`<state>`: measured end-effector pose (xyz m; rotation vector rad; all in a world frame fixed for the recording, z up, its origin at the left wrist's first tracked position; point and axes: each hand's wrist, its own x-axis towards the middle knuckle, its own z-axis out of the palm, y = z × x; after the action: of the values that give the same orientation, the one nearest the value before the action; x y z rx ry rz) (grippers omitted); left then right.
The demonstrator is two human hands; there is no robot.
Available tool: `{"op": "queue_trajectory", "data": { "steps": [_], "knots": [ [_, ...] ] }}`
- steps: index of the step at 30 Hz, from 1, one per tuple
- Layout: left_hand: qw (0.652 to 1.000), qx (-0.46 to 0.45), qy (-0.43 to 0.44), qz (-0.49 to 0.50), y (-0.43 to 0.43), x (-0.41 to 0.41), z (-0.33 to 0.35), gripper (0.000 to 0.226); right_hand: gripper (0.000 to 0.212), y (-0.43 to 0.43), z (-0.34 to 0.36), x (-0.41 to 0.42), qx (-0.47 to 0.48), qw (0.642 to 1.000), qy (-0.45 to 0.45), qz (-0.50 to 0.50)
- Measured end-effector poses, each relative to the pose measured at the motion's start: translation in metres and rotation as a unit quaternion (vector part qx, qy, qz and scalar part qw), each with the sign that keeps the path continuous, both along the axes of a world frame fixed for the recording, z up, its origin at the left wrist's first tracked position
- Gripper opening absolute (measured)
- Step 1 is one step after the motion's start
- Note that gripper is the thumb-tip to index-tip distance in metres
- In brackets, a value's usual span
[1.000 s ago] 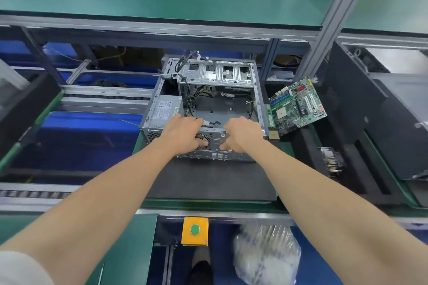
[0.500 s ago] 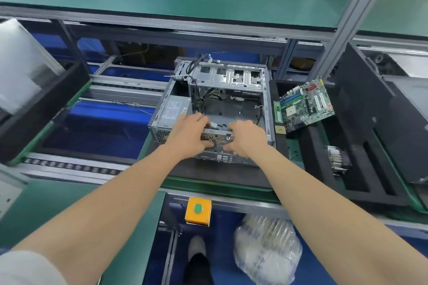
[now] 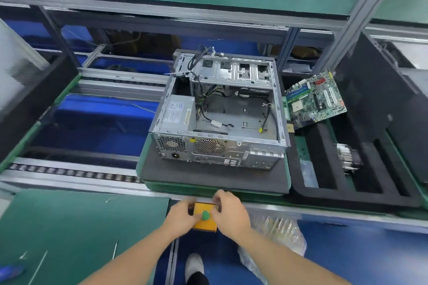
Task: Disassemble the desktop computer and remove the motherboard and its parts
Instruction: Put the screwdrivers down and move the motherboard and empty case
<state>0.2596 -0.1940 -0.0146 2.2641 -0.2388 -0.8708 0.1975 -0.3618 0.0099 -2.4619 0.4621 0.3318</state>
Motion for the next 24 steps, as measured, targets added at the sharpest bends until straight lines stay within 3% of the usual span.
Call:
{"op": "queue_trajectory", "data": {
  "steps": [3, 6, 11, 24],
  "knots": [
    [0.999, 0.002, 0.036, 0.018, -0.002, 0.003, -0.004, 0.032, 0.04, 0.013, -0.022, 0.002, 0.055, 0.991, 0.088, -0.086],
    [0.996, 0.003, 0.066, 0.059, -0.004, 0.008, -0.008, 0.026, 0.056, 0.019, -0.032, 0.008, 0.111, 0.979, 0.111, -0.133],
    [0.993, 0.007, 0.081, 0.084, -0.005, 0.011, -0.014, 0.032, 0.057, 0.012, -0.036, 0.01, 0.175, 0.961, 0.124, -0.176],
    [0.992, 0.014, 0.071, 0.107, -0.01, 0.006, -0.014, 0.037, 0.053, 0.012, -0.037, 0.01, 0.211, 0.942, 0.134, -0.226]
  ]
}}
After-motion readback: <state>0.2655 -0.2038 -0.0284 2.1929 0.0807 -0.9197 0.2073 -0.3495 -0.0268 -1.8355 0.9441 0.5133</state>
